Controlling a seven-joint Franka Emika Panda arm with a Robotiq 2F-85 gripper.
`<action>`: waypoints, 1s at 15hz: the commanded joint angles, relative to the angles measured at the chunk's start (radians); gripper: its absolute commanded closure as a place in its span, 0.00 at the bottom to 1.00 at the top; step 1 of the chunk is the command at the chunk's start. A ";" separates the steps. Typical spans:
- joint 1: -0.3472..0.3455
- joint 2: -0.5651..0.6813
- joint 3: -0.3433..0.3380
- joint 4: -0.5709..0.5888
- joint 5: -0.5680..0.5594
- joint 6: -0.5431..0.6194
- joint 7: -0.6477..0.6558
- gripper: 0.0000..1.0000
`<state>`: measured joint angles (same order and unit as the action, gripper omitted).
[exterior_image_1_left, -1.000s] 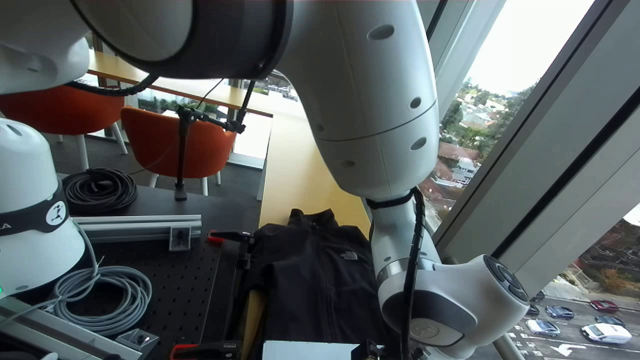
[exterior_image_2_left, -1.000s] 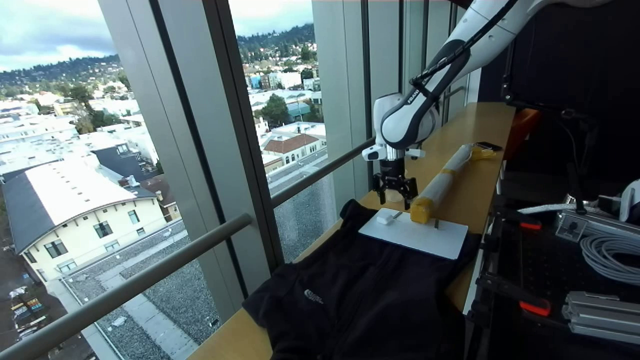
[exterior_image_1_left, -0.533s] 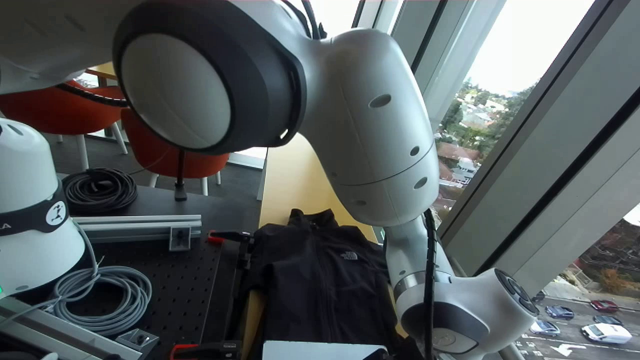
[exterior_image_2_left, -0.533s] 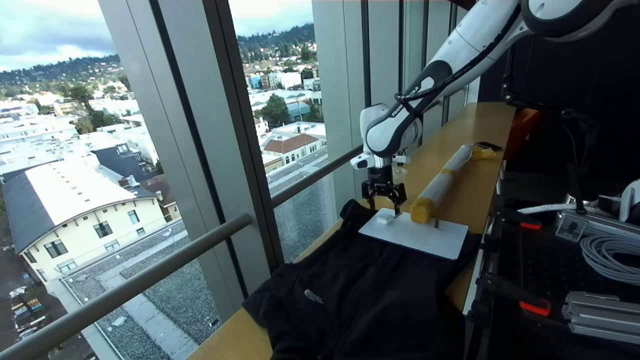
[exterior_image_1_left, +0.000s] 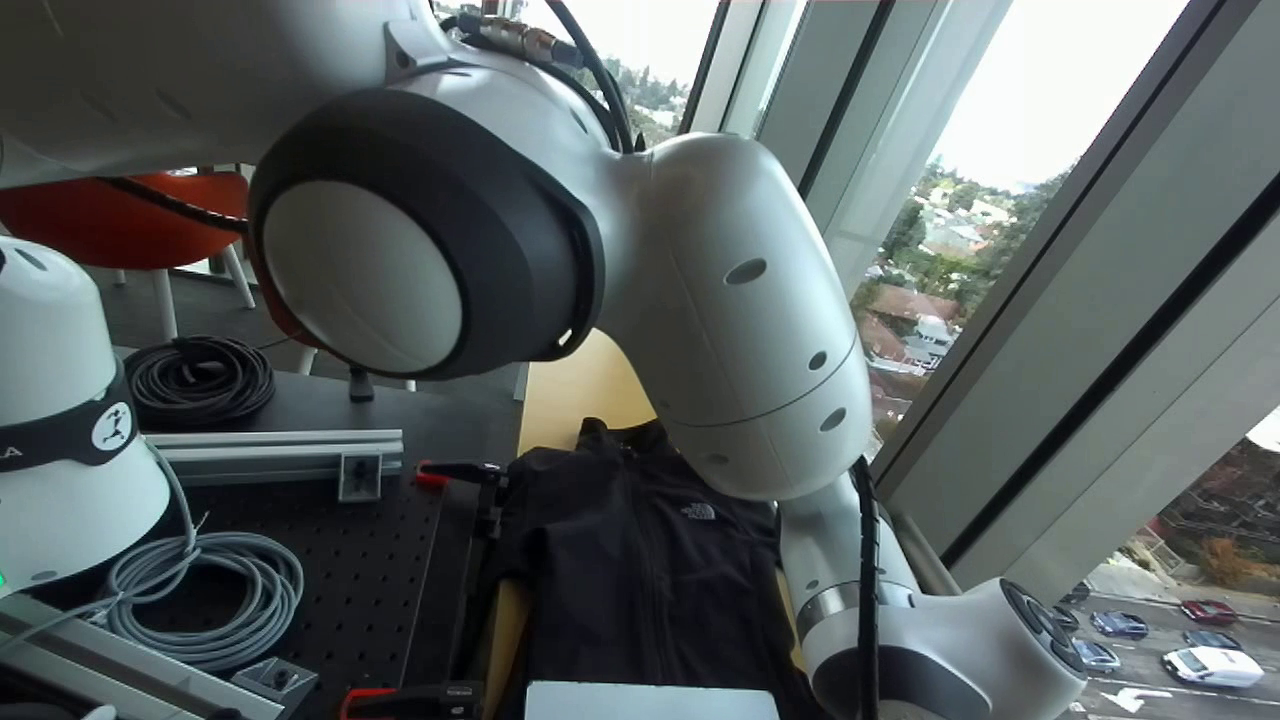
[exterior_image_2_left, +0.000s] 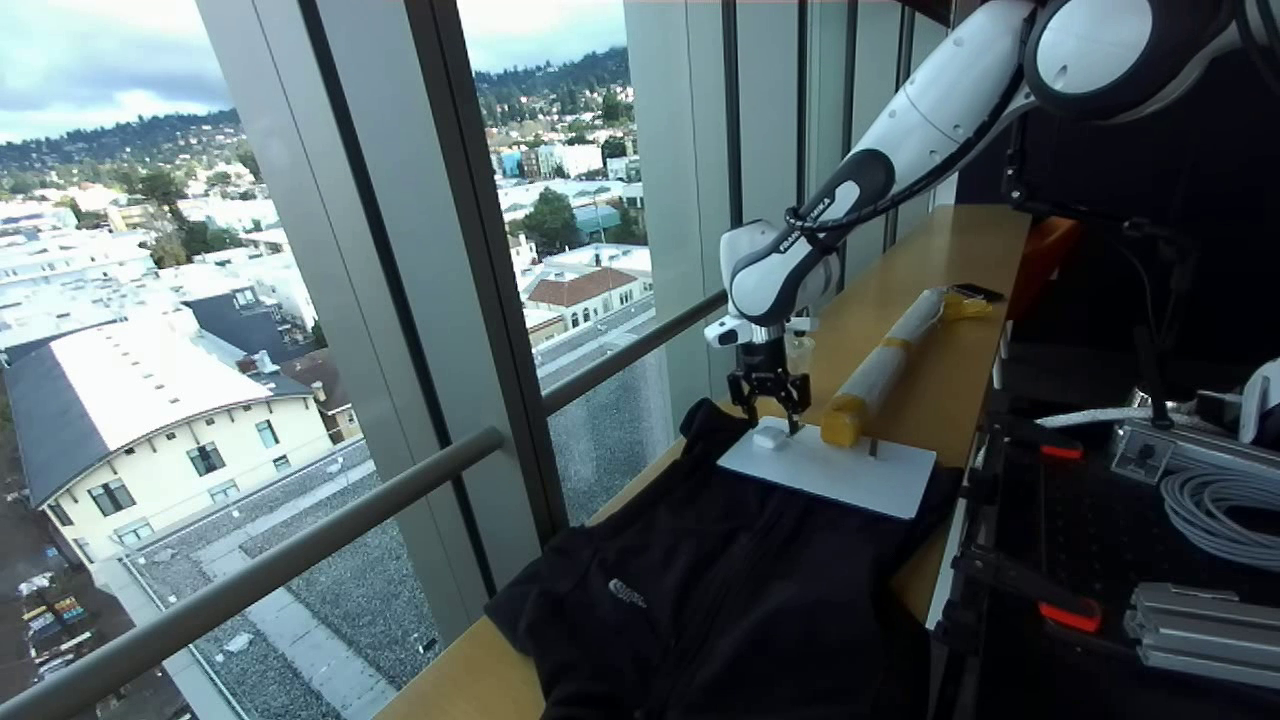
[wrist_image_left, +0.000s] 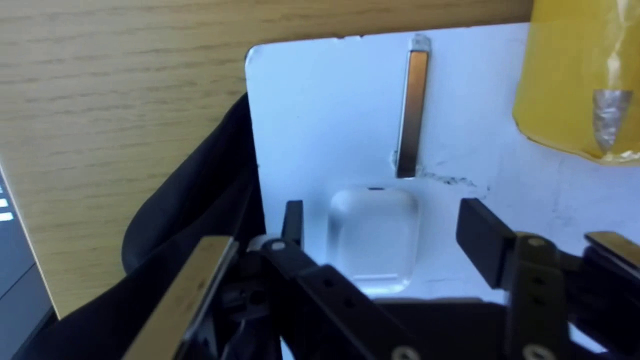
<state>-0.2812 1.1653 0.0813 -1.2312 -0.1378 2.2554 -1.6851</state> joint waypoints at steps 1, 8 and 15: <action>0.020 0.044 -0.014 0.074 0.010 -0.033 -0.023 0.51; 0.036 0.073 -0.016 0.108 0.009 -0.034 -0.019 0.77; 0.098 0.061 -0.005 0.120 0.005 -0.032 0.002 0.77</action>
<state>-0.2244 1.2124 0.0796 -1.1554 -0.1378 2.2520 -1.6871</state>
